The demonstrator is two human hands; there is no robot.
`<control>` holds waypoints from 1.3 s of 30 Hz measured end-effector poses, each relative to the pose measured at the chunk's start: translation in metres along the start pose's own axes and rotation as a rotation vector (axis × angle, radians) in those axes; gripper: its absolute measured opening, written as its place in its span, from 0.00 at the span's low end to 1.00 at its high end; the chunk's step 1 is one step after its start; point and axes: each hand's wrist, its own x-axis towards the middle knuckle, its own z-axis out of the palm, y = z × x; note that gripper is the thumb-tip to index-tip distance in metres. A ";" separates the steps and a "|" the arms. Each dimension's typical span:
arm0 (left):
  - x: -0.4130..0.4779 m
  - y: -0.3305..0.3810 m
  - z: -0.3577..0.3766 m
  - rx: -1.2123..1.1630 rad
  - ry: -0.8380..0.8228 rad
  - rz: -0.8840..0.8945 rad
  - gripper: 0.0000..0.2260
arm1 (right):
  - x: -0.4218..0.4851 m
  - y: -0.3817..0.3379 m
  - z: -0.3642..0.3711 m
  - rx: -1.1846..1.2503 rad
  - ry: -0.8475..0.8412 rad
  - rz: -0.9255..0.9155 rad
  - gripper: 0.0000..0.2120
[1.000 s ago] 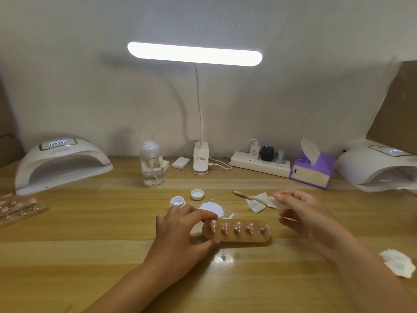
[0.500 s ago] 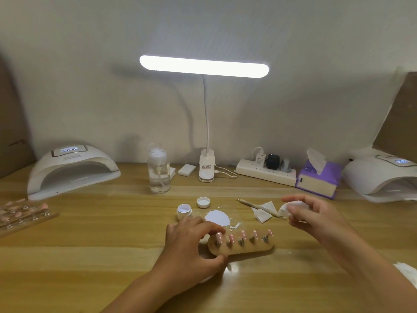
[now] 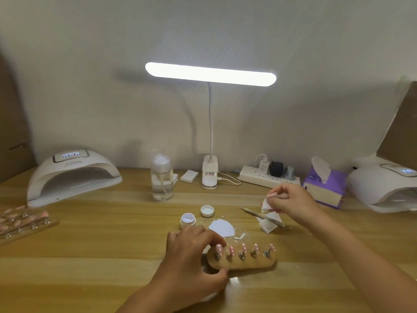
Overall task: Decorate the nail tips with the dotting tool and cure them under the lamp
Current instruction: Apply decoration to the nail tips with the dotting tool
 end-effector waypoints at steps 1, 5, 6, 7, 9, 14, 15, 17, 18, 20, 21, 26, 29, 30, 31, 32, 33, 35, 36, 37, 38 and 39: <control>0.001 -0.001 -0.001 -0.003 0.006 -0.003 0.16 | 0.007 -0.003 0.004 -0.063 -0.008 -0.019 0.01; 0.002 -0.003 0.001 0.042 0.005 -0.002 0.19 | 0.035 -0.010 0.024 -0.251 0.012 -0.083 0.07; 0.003 -0.003 0.001 0.049 0.003 -0.002 0.21 | 0.042 -0.011 0.028 -0.271 0.008 -0.086 0.08; 0.003 -0.004 0.002 0.043 0.006 0.000 0.22 | 0.049 -0.011 0.032 -0.280 -0.008 -0.077 0.08; 0.004 -0.006 0.003 0.010 0.023 -0.001 0.21 | 0.061 -0.011 0.037 -0.265 -0.049 -0.044 0.09; 0.006 -0.009 0.003 -0.066 0.060 -0.018 0.19 | 0.077 0.001 0.038 -0.250 0.041 -0.027 0.08; 0.006 -0.010 0.003 -0.071 0.062 -0.024 0.19 | 0.077 0.006 0.038 -0.293 0.067 -0.038 0.09; 0.007 -0.010 0.002 -0.079 0.062 -0.032 0.19 | 0.078 0.012 0.039 -0.353 0.094 -0.052 0.13; 0.007 -0.009 0.001 -0.093 0.067 -0.039 0.18 | 0.077 0.014 0.040 -0.359 0.073 -0.042 0.15; 0.008 -0.008 -0.002 -0.124 0.081 -0.048 0.16 | 0.074 0.013 0.034 -0.319 -0.014 0.015 0.17; 0.008 -0.007 -0.003 -0.137 0.090 -0.046 0.16 | 0.070 0.013 0.029 -0.284 -0.043 0.019 0.19; 0.007 -0.005 -0.006 -0.169 0.140 -0.019 0.18 | 0.019 0.014 -0.002 -0.183 0.264 -0.264 0.17; 0.007 -0.003 -0.006 -0.180 0.183 -0.006 0.19 | -0.037 0.021 -0.009 -0.189 0.236 -0.285 0.18; 0.007 -0.003 -0.006 -0.173 0.187 -0.007 0.19 | -0.056 0.025 -0.009 -0.202 0.180 -0.273 0.19; 0.007 -0.001 -0.006 -0.166 0.181 -0.010 0.19 | -0.074 0.027 -0.007 -0.217 0.104 -0.253 0.20; 0.006 0.000 -0.006 -0.162 0.166 -0.014 0.18 | -0.089 0.027 -0.004 -0.227 0.020 -0.235 0.21; 0.005 0.001 -0.006 -0.164 0.148 -0.015 0.18 | -0.102 0.026 0.001 -0.232 -0.057 -0.215 0.23; 0.003 0.006 -0.005 -0.163 0.114 -0.011 0.17 | -0.120 0.023 0.008 -0.206 -0.125 -0.160 0.26; 0.004 0.011 -0.005 -0.164 0.095 -0.021 0.16 | -0.125 0.022 0.009 -0.172 -0.102 -0.128 0.27; 0.004 0.016 -0.004 -0.173 0.072 -0.041 0.17 | -0.129 0.021 0.011 -0.148 -0.069 -0.094 0.28; 0.005 0.021 -0.002 -0.182 0.052 -0.063 0.18 | -0.130 0.021 0.011 -0.148 -0.040 -0.065 0.30; 0.007 0.026 0.001 -0.186 0.036 -0.077 0.20 | -0.130 0.022 0.011 -0.166 -0.016 -0.035 0.32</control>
